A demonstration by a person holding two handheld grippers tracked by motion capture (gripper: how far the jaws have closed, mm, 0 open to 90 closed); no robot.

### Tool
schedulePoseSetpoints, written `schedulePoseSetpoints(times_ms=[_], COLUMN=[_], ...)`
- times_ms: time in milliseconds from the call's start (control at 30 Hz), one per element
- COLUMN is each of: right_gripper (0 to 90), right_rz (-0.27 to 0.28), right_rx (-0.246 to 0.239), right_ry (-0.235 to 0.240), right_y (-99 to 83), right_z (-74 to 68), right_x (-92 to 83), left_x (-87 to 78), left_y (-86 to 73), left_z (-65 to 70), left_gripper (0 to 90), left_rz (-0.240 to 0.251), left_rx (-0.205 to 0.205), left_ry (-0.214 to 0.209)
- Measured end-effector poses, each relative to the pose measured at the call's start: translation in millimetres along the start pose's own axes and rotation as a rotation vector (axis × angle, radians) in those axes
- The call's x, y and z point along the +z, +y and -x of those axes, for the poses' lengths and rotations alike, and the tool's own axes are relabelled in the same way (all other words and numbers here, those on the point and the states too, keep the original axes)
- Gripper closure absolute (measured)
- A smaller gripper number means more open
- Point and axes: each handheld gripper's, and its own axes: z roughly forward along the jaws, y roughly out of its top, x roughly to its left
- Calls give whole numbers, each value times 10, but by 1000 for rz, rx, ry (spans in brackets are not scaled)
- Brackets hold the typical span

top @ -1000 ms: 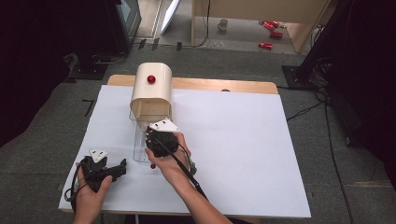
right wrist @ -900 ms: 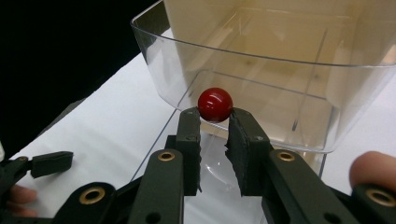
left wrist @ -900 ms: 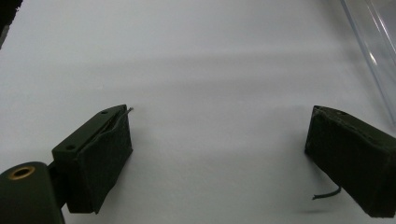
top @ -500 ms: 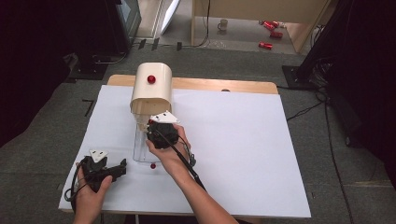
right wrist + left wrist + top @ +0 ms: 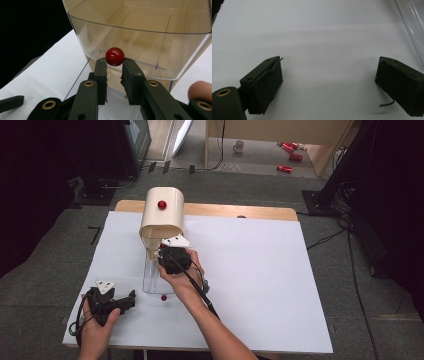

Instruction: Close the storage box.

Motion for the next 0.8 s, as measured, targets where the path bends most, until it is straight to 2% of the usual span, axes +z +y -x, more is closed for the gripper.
schedulePoseSetpoints(times_ms=[200,300,333,367,400,433,467,500,533,567,633,667,733,800], right_gripper=[736,613,613,520,520,422,383,345,345,265,210,210,160,151], right_rz=[-3,-5,-5,-7,-7,-22,-29,-37,-37,-54,-71,-71,-80,-81], right_rx=[-1,4,4,-18,-18,-55,-69,-75,-75,-75,-66,-66,-73,-59], right_ry=[12,48,48,47,47,30,18,11,11,0,-6,-6,-36,-38], right_y=[-1,-16,-16,-49,-49,-90,-112,-128,-128,-175,-218,-218,-315,-386], right_z=[9,14,14,-6,-6,-23,-24,-19,-19,11,33,33,45,54], right_x=[1,-37,-37,-83,-83,-122,-141,-156,-156,-199,-234,-234,-312,-377], left_x=[0,-1,-1,-1,-1,-1,-1,-1,-1,-2,-2,-2,-3,-2], left_y=[-1,-1,-1,-1,-1,-1,0,-1,-1,0,0,0,0,0], left_z=[0,0,0,-1,-1,0,0,2,2,0,0,0,-1,0], left_gripper=[71,71,71,71,71,71,71,71,71,71,71,71,71,71], left_rz=[0,0,0,0,0,0,0,0,0,0,-1,-1,-2,-2], left_rx=[0,0,0,1,1,0,0,-4,-4,0,0,0,1,0], left_ry=[0,0,0,-1,-1,-1,-2,-2,-2,-1,-1,-1,-1,-1])
